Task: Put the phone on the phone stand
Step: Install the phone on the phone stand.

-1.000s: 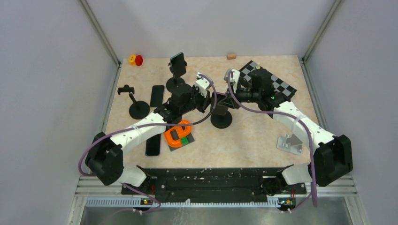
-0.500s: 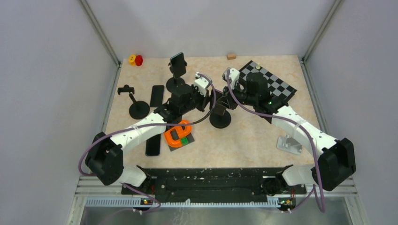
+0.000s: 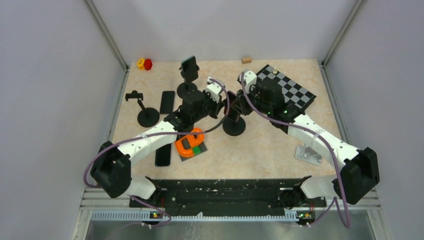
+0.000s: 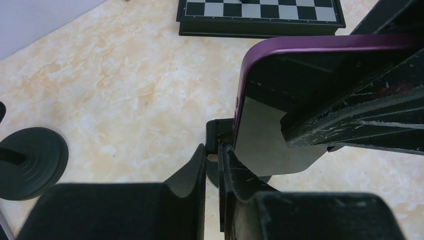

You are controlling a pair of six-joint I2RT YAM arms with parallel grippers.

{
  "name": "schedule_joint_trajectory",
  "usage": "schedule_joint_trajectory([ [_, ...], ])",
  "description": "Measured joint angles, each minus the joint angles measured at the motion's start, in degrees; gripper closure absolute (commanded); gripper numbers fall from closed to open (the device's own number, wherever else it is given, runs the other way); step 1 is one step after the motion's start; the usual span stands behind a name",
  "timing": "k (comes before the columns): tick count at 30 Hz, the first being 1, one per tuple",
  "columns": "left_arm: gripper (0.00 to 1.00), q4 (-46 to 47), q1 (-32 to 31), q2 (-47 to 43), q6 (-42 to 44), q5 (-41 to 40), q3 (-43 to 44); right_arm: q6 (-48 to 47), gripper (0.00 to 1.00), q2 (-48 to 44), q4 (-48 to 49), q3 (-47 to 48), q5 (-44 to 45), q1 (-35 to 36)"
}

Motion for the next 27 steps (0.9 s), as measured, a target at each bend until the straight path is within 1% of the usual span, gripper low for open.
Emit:
schedule_joint_trajectory([
  [12,1.00,-0.9,-0.1,0.0,0.0,-0.5,0.2,0.8,1.00,0.5,-0.3,0.8,5.9,3.4],
  [22,1.00,-4.1,0.8,0.3,-1.6,1.0,1.9,-2.4,1.00,1.3,1.7,0.7,13.4,8.3],
  [27,1.00,-4.5,1.4,0.3,-1.6,1.1,2.2,-3.2,1.00,2.1,3.4,0.8,14.3,8.9],
])
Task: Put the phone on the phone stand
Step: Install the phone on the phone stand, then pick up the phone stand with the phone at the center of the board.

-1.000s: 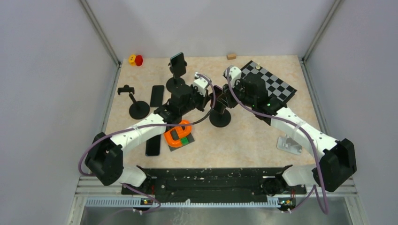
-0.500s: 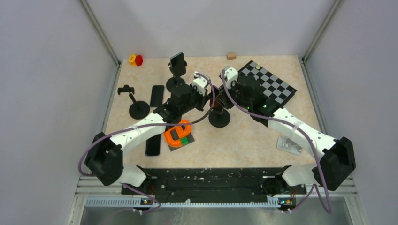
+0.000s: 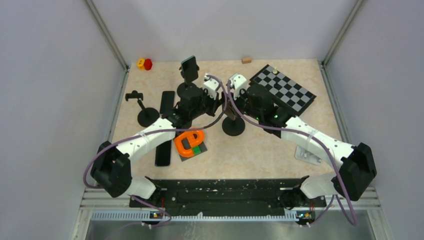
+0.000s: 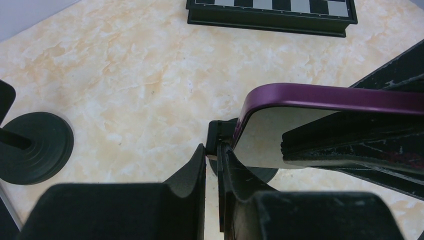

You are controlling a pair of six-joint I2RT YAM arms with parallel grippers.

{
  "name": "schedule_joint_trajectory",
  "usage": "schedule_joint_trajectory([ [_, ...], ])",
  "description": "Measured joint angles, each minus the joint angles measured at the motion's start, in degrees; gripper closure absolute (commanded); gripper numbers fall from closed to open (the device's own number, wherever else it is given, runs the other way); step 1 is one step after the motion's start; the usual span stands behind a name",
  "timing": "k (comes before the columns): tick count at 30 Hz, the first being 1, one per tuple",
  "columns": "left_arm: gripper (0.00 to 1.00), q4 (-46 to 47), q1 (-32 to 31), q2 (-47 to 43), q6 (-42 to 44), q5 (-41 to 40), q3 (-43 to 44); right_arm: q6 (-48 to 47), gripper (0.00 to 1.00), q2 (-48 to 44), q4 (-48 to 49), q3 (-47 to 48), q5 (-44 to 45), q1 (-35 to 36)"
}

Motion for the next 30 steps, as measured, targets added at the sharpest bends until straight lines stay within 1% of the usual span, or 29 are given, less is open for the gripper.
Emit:
schedule_joint_trajectory([
  [2,1.00,-0.2,0.0,0.0,0.0,0.0,0.2,-0.1,0.99,0.0,0.0,0.0,0.0,0.0],
  [5,1.00,-0.9,0.0,0.0,0.0,0.1,0.4,-0.6,0.91,0.0,0.0,0.0,-0.4,0.0],
  [11,0.88,-1.8,0.0,0.0,-0.1,1.2,0.7,-1.6,0.71,-0.3,-0.6,0.0,-1.6,-0.1],
  [14,0.81,-1.9,-0.5,0.0,0.0,3.0,0.8,-2.0,0.58,-0.4,-0.5,-0.2,-2.6,-0.9],
  [16,0.77,-2.2,-0.7,0.0,0.1,3.6,1.0,-2.1,0.53,-0.4,-0.2,-0.5,-3.6,-1.7],
  [19,0.68,-3.1,-0.8,0.0,0.2,4.5,1.3,-1.9,0.44,-0.5,-0.4,-0.5,-5.2,-3.0],
  [22,0.54,-3.5,-0.8,-0.1,0.4,4.7,1.5,-1.9,0.38,-1.2,-0.3,-1.1,-6.6,-4.0],
  [30,0.19,-5.9,-0.9,-1.3,1.3,4.3,1.5,-2.6,0.33,-3.8,-2.6,-1.9,-12.4,-6.4],
])
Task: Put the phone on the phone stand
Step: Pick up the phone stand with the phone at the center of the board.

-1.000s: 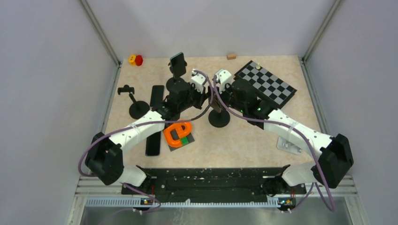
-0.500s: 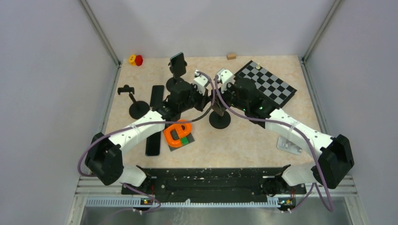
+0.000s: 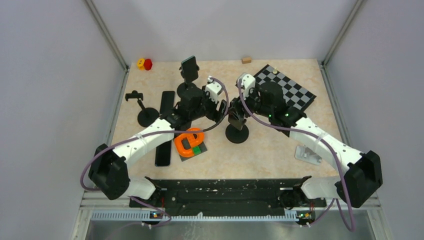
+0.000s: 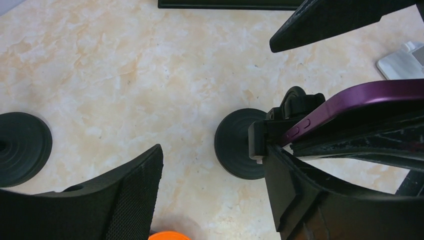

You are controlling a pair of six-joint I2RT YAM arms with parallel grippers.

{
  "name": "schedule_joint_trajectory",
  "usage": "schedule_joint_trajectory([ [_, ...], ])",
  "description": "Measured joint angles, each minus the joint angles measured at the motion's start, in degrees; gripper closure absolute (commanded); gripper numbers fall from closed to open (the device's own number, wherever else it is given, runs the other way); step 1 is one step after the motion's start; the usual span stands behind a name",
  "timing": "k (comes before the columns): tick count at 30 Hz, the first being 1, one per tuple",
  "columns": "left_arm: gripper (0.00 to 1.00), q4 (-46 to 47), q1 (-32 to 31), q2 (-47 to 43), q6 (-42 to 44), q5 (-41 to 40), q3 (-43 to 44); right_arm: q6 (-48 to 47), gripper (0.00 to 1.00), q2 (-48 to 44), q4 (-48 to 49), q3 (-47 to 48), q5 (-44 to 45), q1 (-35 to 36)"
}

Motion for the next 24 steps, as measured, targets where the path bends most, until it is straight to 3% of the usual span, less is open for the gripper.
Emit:
schedule_joint_trajectory([
  [4,0.10,-1.4,0.0,-1.1,1.1,0.2,-0.3,-0.9,0.33,-1.2,-1.4,-0.3,-3.0,-0.6],
  [12,0.07,-2.2,0.0,-2.6,2.3,0.7,-1.2,-2.3,0.41,-2.1,-1.5,-1.2,-6.8,-0.8],
  [17,0.07,-2.1,0.0,-2.8,2.3,0.6,-1.4,-3.0,0.67,-2.1,-1.3,-1.6,-9.4,-0.8],
  [21,0.07,-1.9,0.0,-2.9,2.5,0.5,-1.6,-3.1,0.94,-2.1,-2.0,-1.6,-11.2,-0.7],
  [24,0.09,-1.9,0.0,-2.9,2.5,0.5,-1.6,-3.1,1.00,-2.1,-2.2,-1.6,-11.2,-0.7],
])
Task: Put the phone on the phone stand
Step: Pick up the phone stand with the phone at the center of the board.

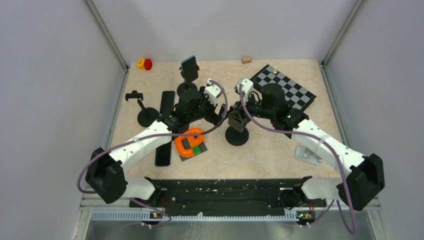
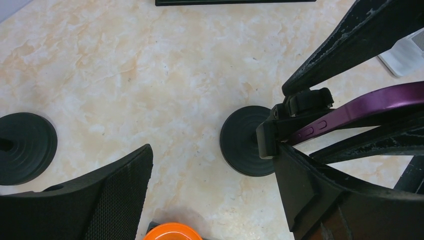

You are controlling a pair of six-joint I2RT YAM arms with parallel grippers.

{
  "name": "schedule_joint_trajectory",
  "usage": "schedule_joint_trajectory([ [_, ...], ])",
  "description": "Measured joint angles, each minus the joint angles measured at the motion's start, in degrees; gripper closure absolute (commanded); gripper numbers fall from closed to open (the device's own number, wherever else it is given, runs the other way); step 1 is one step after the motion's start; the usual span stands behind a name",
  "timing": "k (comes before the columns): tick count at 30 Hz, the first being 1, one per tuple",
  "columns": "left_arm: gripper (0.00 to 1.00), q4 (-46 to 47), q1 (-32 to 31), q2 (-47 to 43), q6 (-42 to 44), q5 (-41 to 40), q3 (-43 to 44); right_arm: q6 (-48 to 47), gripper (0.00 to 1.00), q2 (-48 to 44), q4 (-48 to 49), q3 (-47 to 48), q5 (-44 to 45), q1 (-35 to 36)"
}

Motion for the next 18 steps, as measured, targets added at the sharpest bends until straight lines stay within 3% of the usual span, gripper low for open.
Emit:
schedule_joint_trajectory([
  [18,0.15,-0.5,0.2,-3.3,5.1,3.2,-2.0,0.5,1.00,1.8,-2.3,2.6,3.5,0.9],
])
